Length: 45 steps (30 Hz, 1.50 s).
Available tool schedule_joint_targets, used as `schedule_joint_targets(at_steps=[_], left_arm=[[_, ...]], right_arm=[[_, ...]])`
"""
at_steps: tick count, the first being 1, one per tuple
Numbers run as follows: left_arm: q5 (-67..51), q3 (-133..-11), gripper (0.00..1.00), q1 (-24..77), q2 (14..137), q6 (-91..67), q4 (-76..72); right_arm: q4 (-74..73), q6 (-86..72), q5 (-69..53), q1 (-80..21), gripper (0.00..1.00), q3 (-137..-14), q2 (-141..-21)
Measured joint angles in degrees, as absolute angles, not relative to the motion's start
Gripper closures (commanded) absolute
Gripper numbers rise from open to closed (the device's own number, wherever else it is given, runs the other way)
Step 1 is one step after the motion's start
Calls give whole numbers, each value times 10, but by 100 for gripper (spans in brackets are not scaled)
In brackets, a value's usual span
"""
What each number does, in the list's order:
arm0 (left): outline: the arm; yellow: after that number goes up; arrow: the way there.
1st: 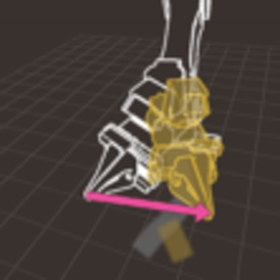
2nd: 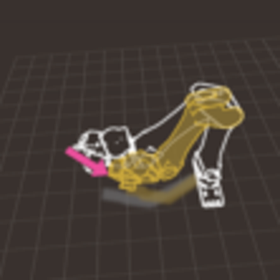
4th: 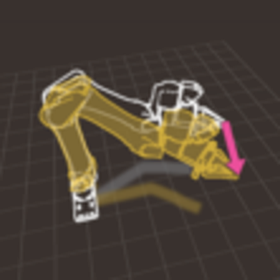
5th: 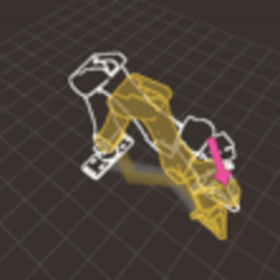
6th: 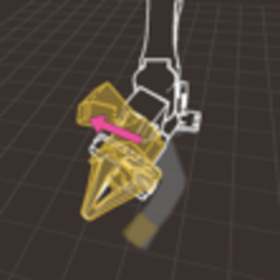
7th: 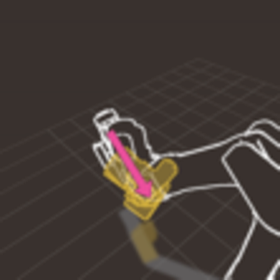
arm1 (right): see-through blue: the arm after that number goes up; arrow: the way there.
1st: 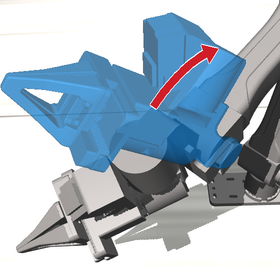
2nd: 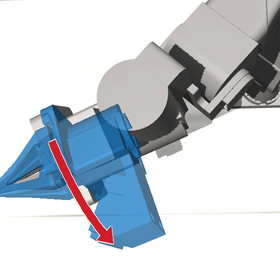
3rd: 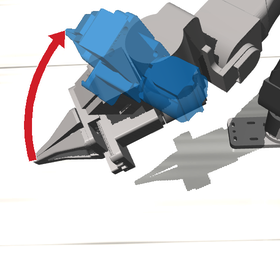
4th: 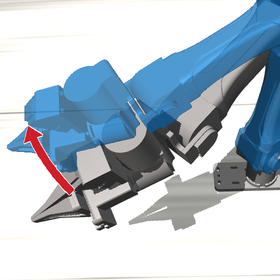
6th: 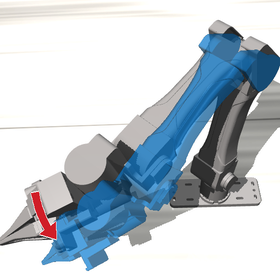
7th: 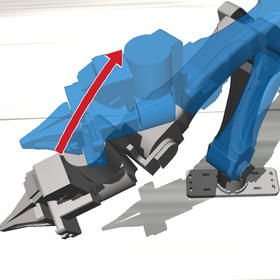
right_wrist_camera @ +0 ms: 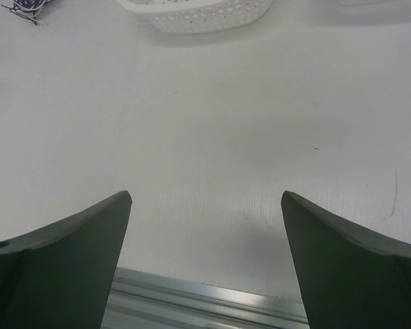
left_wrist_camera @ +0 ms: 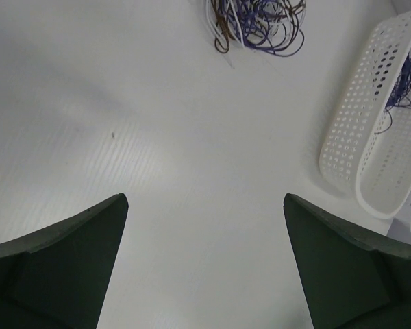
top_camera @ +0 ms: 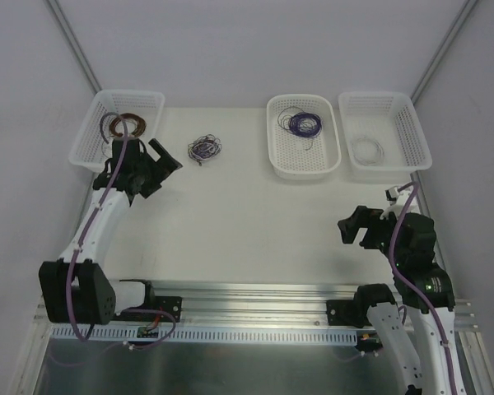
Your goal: Untangle the cables
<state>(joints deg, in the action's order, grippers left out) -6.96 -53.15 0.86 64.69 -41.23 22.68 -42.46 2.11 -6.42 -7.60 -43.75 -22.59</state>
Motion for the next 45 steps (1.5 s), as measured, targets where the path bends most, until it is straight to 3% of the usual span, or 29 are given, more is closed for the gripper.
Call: schedule_joint_targets(at_steps=[8, 17, 21, 22, 24, 25, 30, 38, 45], left_arm=[[-38, -721, 1, 46, 935, -459, 178], [-3, -882, 14, 70, 1160, -503, 164], [6, -925, 30, 72, 1228, -515, 165], [6, -934, 43, 74, 1242, -516, 165], [6, -948, 55, 76, 1258, -520, 159], [5, -951, 69, 77, 1261, -519, 156], [6, -942, 100, 91, 1264, -497, 151], [-12, -790, 100, 161, 1154, -380, 132], [-74, -628, 92, 279, 1015, -281, 150]], right_arm=[[-385, 13, -101, -76, 3, -414, -251], [-353, 11, -130, -76, 3, -411, -271], [-350, 11, -134, -76, 3, -411, -277], [-350, 11, -135, -76, 3, -411, -279], [-349, 11, -139, -76, 3, -411, -283], [-349, 11, -142, -76, 3, -411, -285], [-349, 15, -158, -76, 3, -411, -289], [-353, 21, -219, -90, 3, -423, -319], [-362, 32, -209, -215, 3, -439, -392]])
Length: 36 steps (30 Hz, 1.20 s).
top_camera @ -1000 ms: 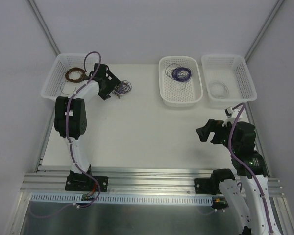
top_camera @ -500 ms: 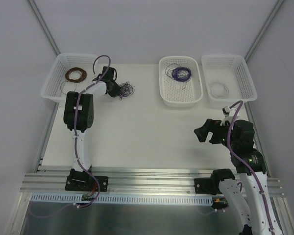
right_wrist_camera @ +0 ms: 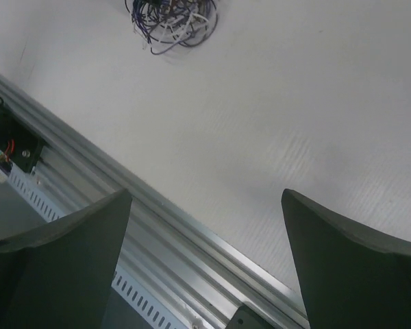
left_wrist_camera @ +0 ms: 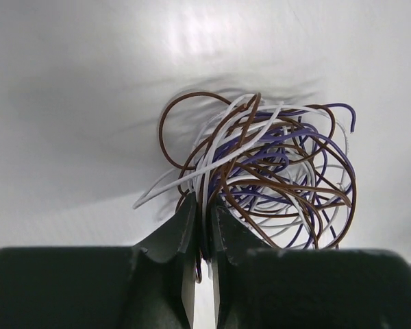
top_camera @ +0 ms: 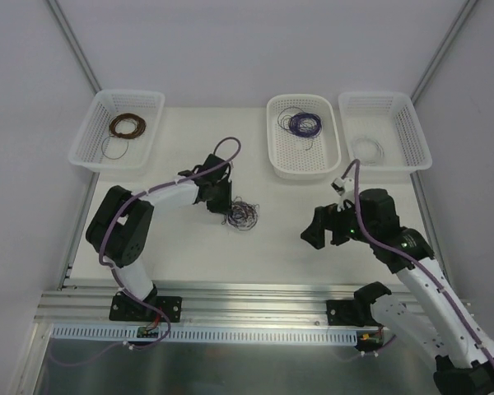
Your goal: Untangle the cables
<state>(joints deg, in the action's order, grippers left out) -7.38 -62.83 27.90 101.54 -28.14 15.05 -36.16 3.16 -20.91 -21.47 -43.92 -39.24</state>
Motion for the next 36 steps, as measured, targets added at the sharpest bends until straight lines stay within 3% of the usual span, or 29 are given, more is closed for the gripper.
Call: schedule_joint_targets(at_steps=[5, 8, 11, 12, 14, 15, 17, 19, 36], left_arm=[[-101, -570, 80, 368, 965, -216, 159], [-107, -556, 71, 395, 955, -195, 162], [-114, -543, 67, 405, 939, -189, 166], [-114, -539, 60, 405, 931, -190, 167], [-113, -529, 50, 405, 911, -197, 167], [-110, -522, 36, 405, 895, -203, 168], [-95, -511, 22, 405, 858, -220, 168], [-82, -500, 15, 405, 817, -243, 168], [-38, -305, 25, 405, 662, -519, 130]], right_arm=[[-331, 31, -166, -347, 1, -441, -472], [-289, 22, -154, -393, 7, -441, -524], [-242, 8, -150, -412, 21, -441, -566], [-224, 1, -150, -414, 27, -441, -579], [-186, -16, -150, -415, 30, -439, -599], [-164, -27, -152, -415, 32, -437, -608], [-130, -43, -155, -415, 37, -432, -623], [-96, -58, -158, -416, 40, -427, -644], [-18, -48, -210, -443, 51, -449, -801]])
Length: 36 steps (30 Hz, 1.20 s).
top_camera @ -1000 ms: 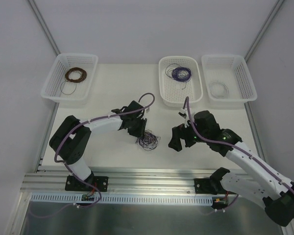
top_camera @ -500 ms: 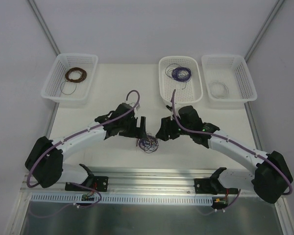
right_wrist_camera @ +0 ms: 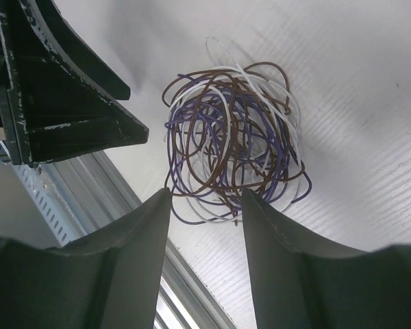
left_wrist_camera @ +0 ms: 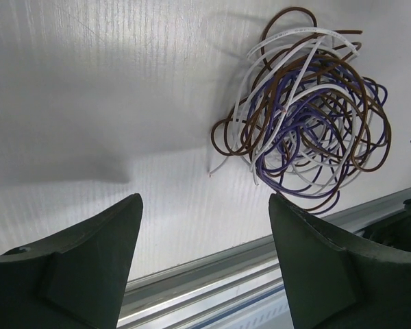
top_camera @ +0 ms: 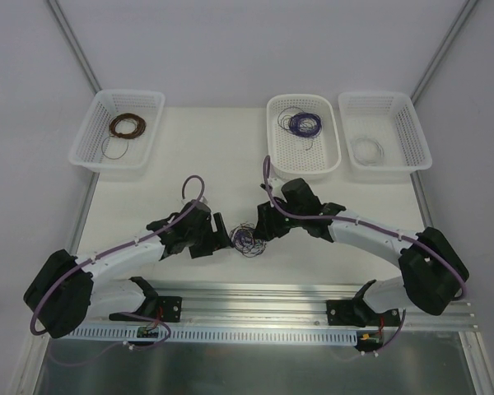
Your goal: Untangle the cables
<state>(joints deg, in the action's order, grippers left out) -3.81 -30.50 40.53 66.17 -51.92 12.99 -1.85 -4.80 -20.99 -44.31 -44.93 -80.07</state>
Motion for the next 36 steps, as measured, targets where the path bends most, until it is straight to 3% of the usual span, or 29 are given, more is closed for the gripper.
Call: schedule_joint_targets(at_steps=[12, 20, 30, 33, 36], left_arm=[[-39, -286, 31, 412, 700, -597, 15], [-43, -274, 53, 413, 746, -620, -41], [-43, -273, 65, 420, 759, -623, -64], [-43, -273, 69, 420, 762, -623, -69], [-43, -273, 77, 420, 764, -623, -69]], right_arm=[[-28, 11, -207, -485, 58, -500, -816], [-25, 16, -207, -486, 63, -508, -868], [-16, 13, -227, -486, 72, -522, -917], [-12, 11, -230, -486, 79, -522, -922], [-10, 9, -230, -486, 95, -522, -924]])
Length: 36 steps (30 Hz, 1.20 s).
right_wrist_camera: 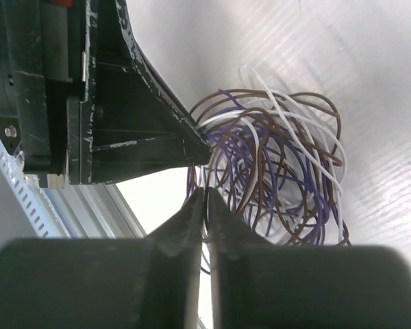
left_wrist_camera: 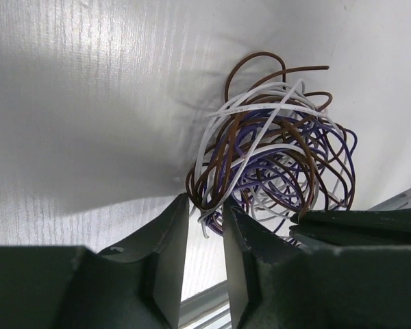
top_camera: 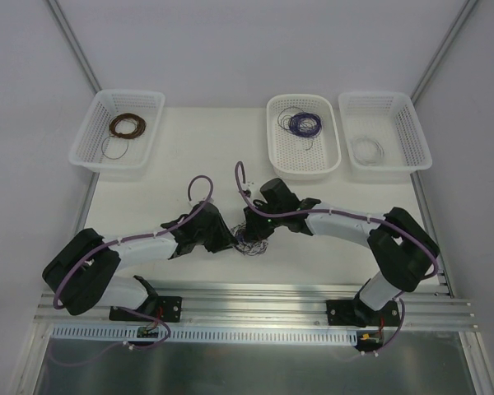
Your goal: Untangle the cables
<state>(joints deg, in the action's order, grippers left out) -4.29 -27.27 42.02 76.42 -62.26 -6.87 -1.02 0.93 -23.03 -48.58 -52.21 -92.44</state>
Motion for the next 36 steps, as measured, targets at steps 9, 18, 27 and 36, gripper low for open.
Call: schedule_joint_targets(at_steps=[9, 18, 27, 36], left_arm=[[-32, -273, 100, 420, 764, -619, -60], [17, -294, 100, 420, 746, -593, 13], [52, -308, 100, 406, 730, -565, 76], [52, -327, 100, 373, 735, -548, 107]], right_arm=[[-69, 14, -202, -486, 99, -540, -854], [-184, 47, -118, -462, 99, -643, -669], [-312, 71, -59, -395, 99, -732, -539], [-381, 102, 6, -382, 99, -814, -447]])
